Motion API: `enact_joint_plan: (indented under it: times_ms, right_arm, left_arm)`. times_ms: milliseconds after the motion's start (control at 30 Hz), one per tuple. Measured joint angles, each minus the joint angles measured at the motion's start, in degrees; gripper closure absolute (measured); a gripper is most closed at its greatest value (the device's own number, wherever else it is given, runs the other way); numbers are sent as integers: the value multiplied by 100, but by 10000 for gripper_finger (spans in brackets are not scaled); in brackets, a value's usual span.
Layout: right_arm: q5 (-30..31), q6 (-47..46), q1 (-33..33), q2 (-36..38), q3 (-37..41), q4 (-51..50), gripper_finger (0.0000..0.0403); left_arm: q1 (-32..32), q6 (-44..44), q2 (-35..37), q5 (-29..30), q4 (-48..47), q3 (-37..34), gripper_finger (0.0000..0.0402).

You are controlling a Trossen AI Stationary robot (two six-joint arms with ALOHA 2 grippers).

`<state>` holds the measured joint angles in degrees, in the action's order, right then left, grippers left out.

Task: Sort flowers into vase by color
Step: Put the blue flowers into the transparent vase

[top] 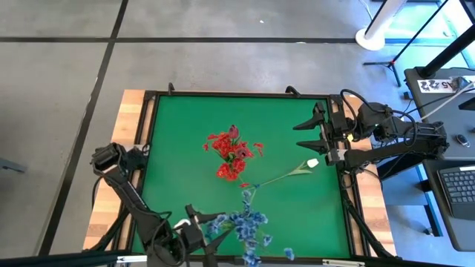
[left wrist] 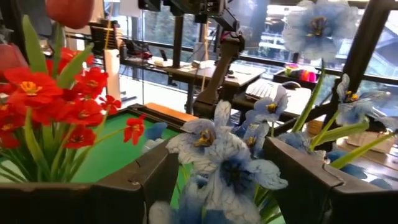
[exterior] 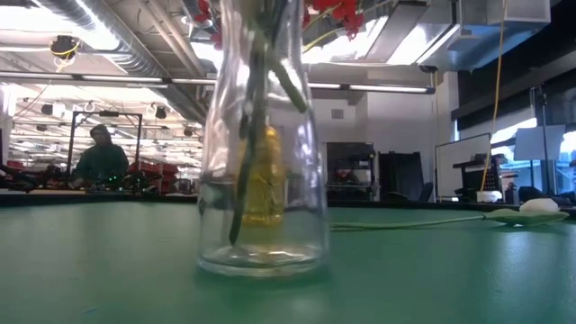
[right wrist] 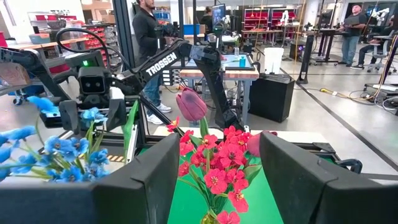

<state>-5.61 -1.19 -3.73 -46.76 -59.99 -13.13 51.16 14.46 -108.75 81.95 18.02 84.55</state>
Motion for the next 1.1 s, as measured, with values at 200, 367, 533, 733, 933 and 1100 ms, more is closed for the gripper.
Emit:
enact_joint_plan:
  times_ms: [200, 367, 533, 733, 933, 1100]
  right_arm:
    - [0, 0, 0, 0, 0, 0, 183]
    - [0, 0, 0, 0, 0, 0, 183]
    - [0, -13, 0, 0, 0, -4, 183]
    - [0, -46, 0, 0, 0, -44, 183]
    - [0, -48, 0, 2, 0, -42, 183]
    - [0, -50, 0, 2, 0, -39, 183]
  left_arm:
    - [-48, 125, 0, -87, 37, 0, 173]
    - [-202, 481, 2, -896, 55, 0, 175]
    - [-201, 499, 2, -959, 139, 0, 175]
    - [-22, 750, 217, -1147, 236, 0, 176]
    - [163, 855, 426, -1363, 232, 0, 177]
    - [209, 793, 461, -1355, 215, 0, 177]
